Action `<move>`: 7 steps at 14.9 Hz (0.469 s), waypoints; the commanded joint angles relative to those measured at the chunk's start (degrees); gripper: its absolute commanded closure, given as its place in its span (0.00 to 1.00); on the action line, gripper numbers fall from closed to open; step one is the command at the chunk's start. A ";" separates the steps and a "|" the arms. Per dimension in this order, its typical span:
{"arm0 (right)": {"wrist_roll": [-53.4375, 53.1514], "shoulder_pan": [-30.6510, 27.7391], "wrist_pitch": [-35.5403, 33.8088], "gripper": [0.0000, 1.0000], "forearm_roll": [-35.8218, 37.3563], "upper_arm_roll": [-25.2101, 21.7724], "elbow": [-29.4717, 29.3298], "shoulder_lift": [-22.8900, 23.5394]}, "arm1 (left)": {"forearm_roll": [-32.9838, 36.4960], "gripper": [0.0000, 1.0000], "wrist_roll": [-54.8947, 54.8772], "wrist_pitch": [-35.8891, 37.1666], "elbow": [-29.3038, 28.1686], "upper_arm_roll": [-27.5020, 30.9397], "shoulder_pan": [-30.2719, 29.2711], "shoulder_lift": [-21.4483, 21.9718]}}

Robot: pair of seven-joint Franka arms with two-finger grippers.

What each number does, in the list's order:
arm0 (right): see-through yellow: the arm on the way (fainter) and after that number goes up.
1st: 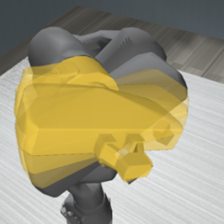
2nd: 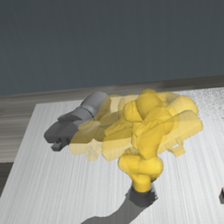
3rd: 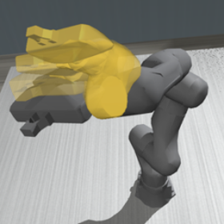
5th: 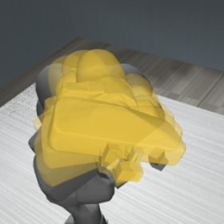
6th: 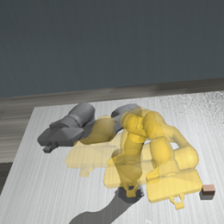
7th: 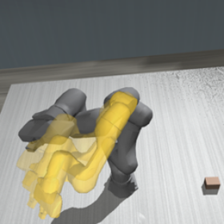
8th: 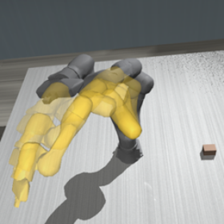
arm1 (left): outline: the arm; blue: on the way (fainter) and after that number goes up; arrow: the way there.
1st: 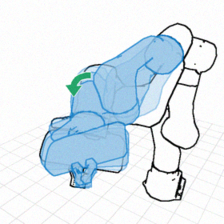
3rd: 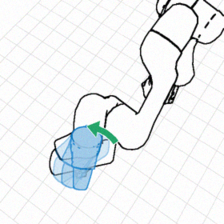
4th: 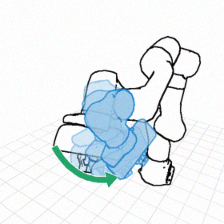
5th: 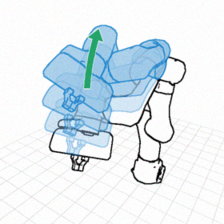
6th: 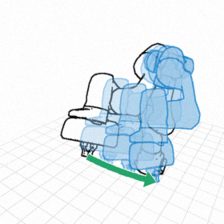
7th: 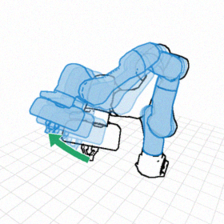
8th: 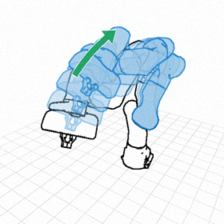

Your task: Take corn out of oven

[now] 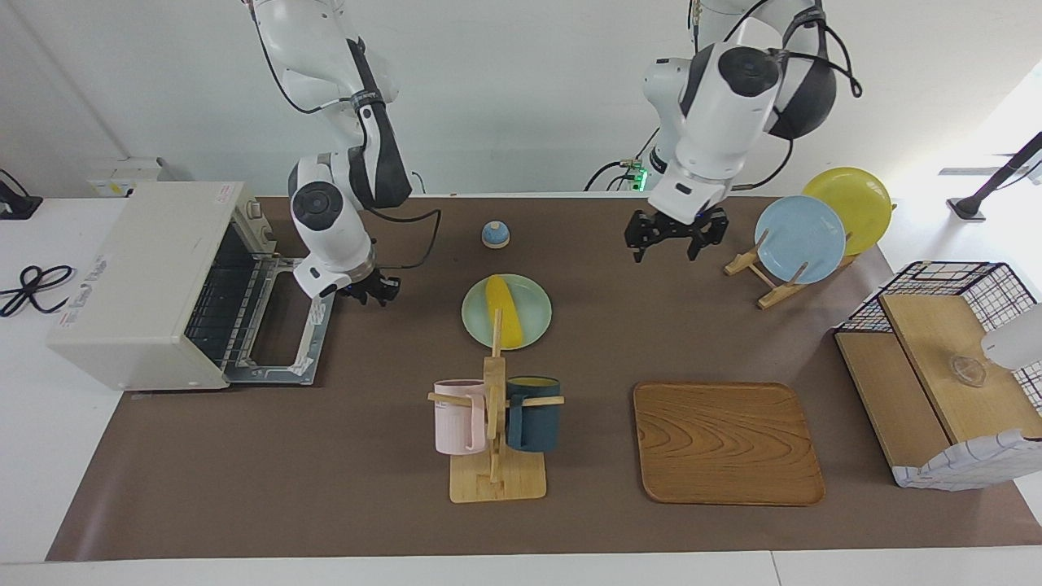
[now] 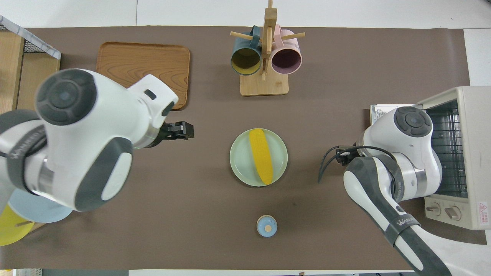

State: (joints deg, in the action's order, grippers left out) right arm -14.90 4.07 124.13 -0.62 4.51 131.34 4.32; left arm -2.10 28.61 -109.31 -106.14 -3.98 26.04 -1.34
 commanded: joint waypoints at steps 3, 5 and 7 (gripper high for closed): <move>1.01 -1.60 1.47 0.89 1.05 0.68 5.06 -3.97 | -0.45 0.00 13.04 -13.63 -0.65 1.08 12.52 -8.76; 1.18 -2.31 0.94 1.00 4.37 0.68 5.06 -4.15 | -0.45 0.00 15.67 -17.23 0.31 1.17 15.69 -12.70; 2.14 -4.41 0.85 1.00 5.80 0.68 5.06 -4.23 | -0.19 0.00 16.30 -20.93 2.50 1.34 17.89 -18.32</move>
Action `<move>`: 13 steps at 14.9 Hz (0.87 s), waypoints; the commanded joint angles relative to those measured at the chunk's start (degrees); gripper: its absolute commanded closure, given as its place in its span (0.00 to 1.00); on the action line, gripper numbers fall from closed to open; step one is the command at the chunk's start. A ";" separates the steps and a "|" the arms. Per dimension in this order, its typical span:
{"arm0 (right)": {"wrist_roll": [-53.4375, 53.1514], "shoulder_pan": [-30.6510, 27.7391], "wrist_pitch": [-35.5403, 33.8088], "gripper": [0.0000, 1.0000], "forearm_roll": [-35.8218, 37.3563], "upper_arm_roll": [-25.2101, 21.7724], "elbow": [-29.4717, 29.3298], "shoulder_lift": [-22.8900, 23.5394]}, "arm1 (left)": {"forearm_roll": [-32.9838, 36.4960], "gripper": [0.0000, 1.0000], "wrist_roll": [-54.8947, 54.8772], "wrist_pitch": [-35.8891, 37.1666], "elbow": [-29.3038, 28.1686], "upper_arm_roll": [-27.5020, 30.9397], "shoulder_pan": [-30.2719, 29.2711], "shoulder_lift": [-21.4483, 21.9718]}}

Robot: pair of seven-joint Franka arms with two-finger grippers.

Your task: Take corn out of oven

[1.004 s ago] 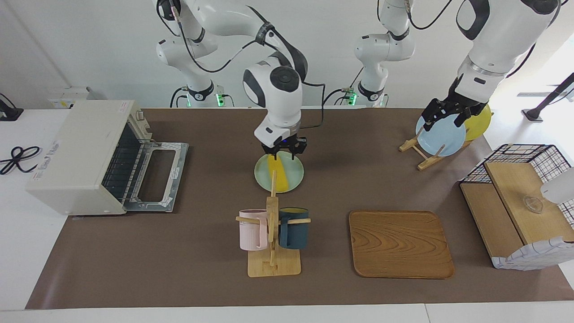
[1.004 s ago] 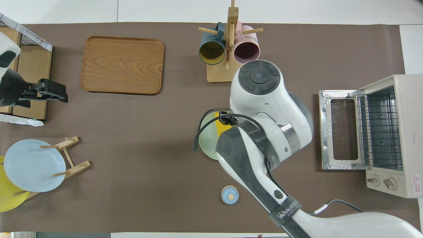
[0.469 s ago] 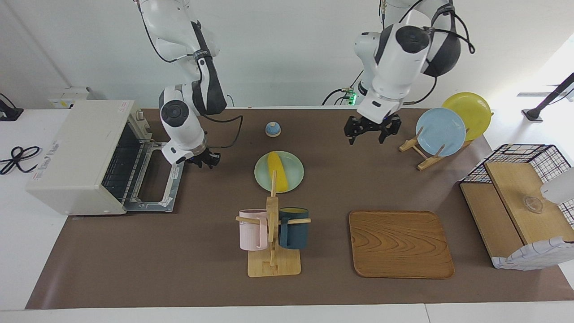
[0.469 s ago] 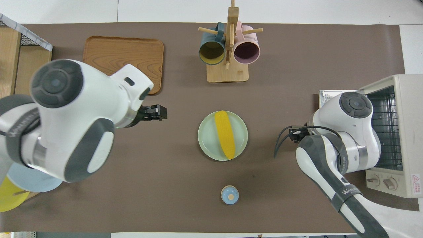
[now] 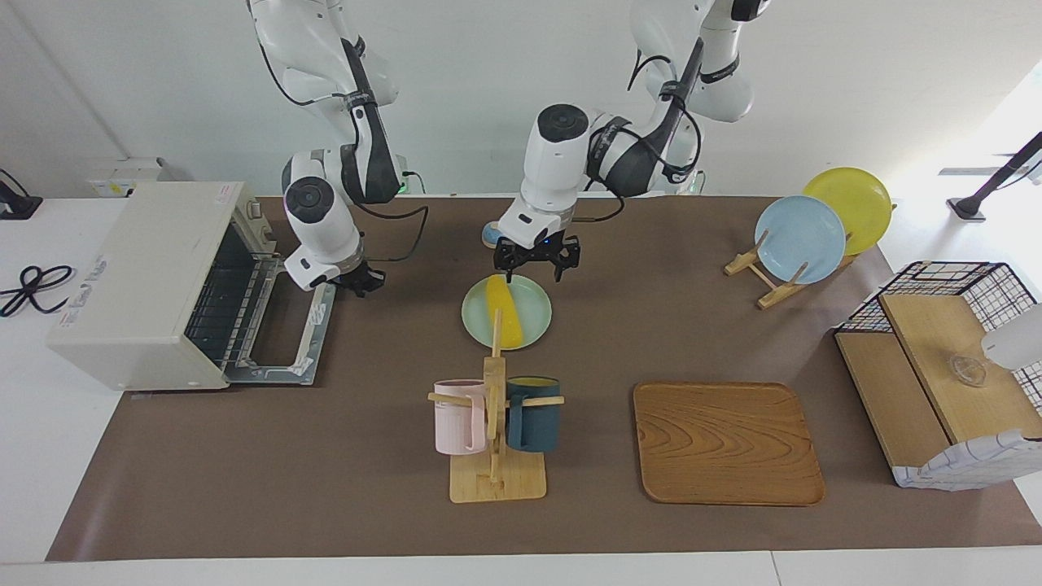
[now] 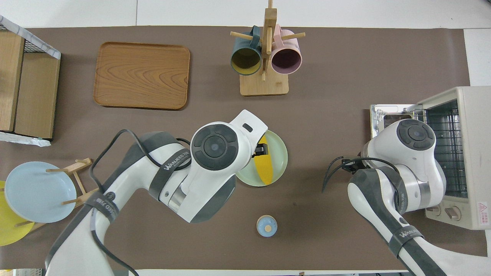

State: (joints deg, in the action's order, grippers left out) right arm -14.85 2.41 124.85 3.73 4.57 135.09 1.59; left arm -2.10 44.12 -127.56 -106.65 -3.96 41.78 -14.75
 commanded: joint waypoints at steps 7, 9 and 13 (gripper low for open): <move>5.62 -4.87 1.97 1.00 1.46 0.71 3.16 -1.85 | 1.40 0.00 1.15 -9.02 5.23 1.42 2.87 -11.26; 5.71 -4.79 1.54 1.00 1.72 0.62 3.07 -1.85 | 1.66 0.00 1.15 -9.11 4.70 1.42 2.78 -11.44; 5.80 -6.18 -1.35 1.00 8.56 0.62 1.15 -1.85 | 3.07 0.02 1.24 -8.41 3.82 1.42 3.04 -11.35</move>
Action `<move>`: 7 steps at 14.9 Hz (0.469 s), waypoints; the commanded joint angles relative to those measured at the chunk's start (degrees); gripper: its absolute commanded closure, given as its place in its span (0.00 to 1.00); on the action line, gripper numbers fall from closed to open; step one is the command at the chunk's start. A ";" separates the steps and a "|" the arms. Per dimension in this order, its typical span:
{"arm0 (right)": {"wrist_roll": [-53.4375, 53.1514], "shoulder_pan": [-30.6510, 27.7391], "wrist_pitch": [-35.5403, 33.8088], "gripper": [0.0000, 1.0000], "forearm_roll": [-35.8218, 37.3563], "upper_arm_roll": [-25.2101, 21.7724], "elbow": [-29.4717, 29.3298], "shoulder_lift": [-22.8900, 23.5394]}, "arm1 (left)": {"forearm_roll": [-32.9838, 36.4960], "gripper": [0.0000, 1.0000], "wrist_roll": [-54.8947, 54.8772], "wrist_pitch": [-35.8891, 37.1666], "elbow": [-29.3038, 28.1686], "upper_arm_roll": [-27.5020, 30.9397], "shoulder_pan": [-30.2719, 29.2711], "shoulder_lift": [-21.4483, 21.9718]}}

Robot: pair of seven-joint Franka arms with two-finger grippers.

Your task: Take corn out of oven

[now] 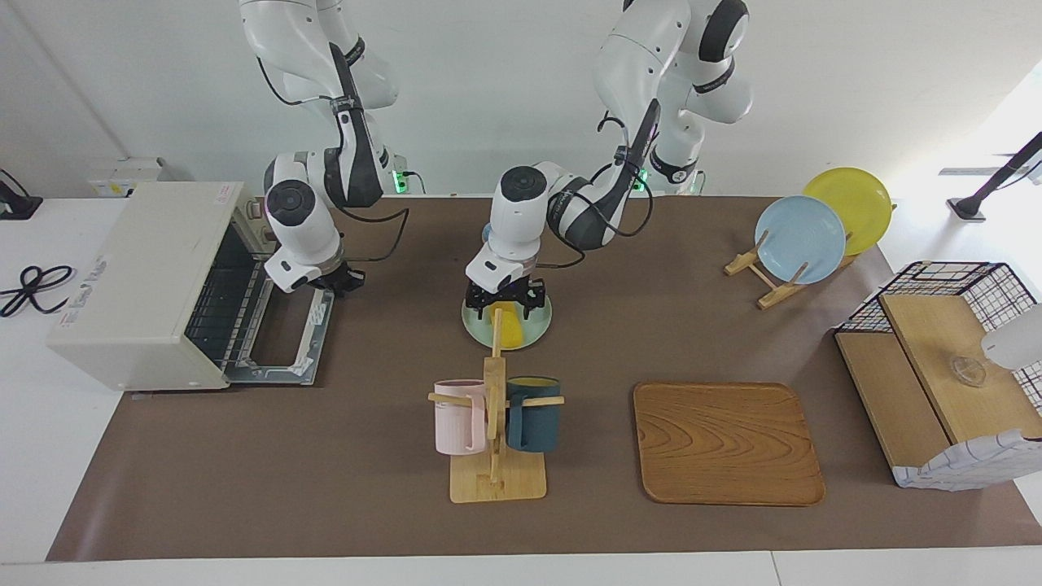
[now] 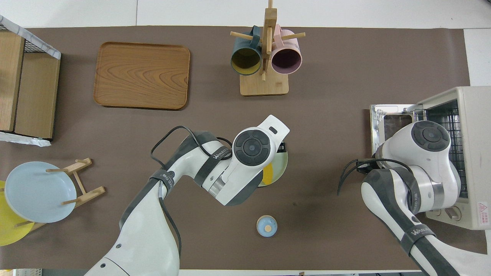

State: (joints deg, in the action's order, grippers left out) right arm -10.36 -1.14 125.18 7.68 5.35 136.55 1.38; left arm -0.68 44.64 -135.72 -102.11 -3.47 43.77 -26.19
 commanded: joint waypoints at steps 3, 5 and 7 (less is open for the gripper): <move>4.12 -3.08 -8.61 1.00 4.80 -0.26 -4.96 -2.44 | 1.65 0.81 0.71 0.80 -0.72 1.09 1.49 0.26; 4.91 -3.08 -14.49 1.00 5.15 -0.26 -8.83 -2.53 | 1.65 1.00 0.71 1.24 -0.37 1.18 1.49 0.26; 5.96 -3.08 -19.69 0.99 5.24 -0.26 -12.52 -3.23 | 1.56 1.00 0.54 2.64 1.29 1.18 0.79 0.26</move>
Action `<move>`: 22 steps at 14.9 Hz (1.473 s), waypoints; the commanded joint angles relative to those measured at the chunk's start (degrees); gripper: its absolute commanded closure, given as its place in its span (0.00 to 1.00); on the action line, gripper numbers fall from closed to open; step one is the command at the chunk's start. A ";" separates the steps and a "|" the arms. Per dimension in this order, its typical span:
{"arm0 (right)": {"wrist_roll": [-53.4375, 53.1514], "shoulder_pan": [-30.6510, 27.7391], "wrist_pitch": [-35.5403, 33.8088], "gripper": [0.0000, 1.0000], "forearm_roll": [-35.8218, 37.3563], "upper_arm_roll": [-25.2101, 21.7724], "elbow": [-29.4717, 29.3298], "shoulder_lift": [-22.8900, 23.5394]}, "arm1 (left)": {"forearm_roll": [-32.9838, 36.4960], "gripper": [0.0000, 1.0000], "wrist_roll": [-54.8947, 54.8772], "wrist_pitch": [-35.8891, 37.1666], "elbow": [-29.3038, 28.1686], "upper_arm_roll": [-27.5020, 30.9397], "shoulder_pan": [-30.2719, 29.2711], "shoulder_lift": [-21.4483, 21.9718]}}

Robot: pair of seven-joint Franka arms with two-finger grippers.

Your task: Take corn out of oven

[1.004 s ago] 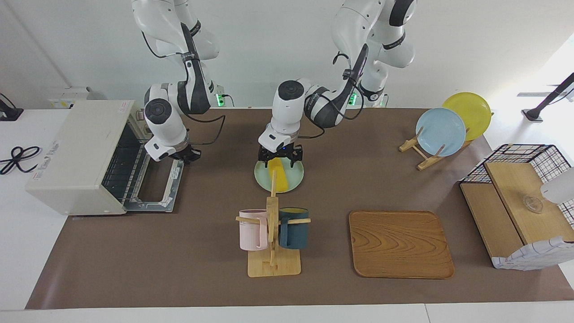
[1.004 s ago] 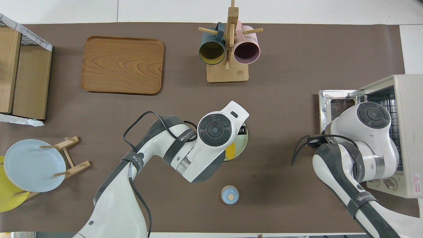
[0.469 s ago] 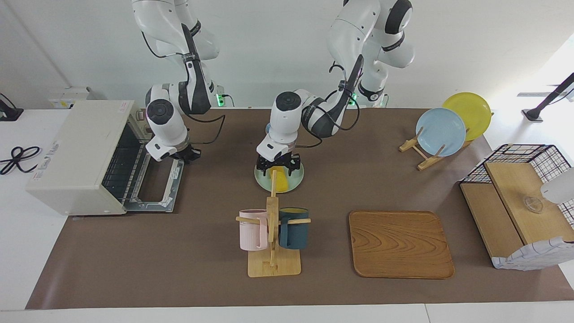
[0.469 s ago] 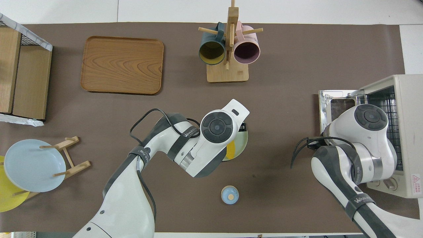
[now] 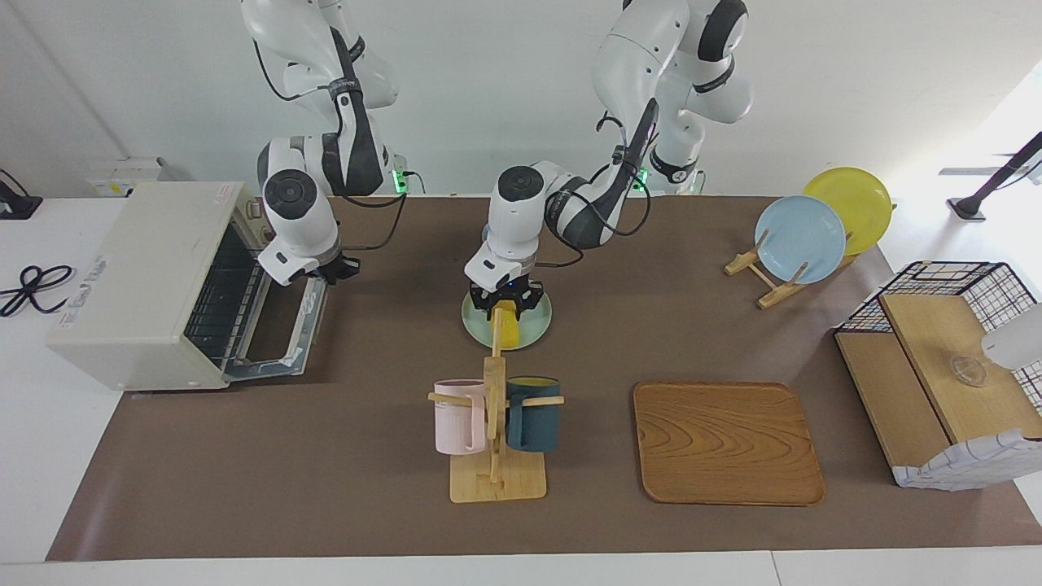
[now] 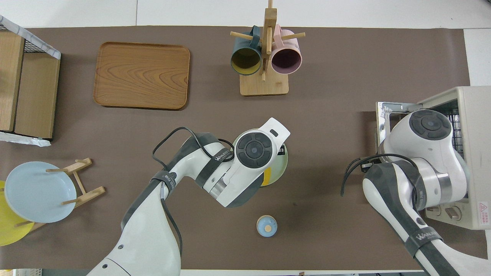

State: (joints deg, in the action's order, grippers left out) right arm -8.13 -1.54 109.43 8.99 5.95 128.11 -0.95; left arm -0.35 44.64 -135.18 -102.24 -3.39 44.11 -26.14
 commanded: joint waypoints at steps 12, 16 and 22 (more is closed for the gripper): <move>19.46 -11.12 -9.32 0.81 3.93 -1.47 -5.41 -7.40 | 0.78 1.00 -27.82 17.49 11.43 1.37 -28.18 4.44; 19.38 -10.24 -14.40 0.70 3.84 -1.03 -8.65 -8.81 | 1.31 1.00 -33.03 17.58 25.99 1.55 -33.46 -8.98; 19.03 -6.81 -21.98 0.00 -4.05 -0.15 -21.13 -7.76 | 0.96 1.00 -40.15 8.72 33.95 1.02 -37.52 -20.53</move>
State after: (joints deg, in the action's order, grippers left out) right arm 10.25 -8.10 89.27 8.11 5.63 110.61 -9.41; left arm -0.04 5.35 -124.00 -70.91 -1.58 6.61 -43.87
